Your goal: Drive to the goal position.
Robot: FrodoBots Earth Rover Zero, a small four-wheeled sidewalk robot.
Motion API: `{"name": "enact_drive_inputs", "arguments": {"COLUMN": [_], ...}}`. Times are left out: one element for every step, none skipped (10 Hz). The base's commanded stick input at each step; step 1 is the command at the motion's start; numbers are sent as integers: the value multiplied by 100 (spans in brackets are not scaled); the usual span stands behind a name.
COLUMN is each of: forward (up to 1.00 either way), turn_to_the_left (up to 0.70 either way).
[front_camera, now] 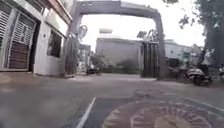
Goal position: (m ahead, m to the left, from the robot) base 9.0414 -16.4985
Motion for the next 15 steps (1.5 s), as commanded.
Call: {"name": "enact_drive_inputs", "arguments": {"forward": [100,100,100,100,100,100,100,100,100,100,100,100,100,100,100], "turn_to_the_left": [6,6,6,6,6,6,6,-6,-34,-34,-34,-34,-34,-34,-31]}}
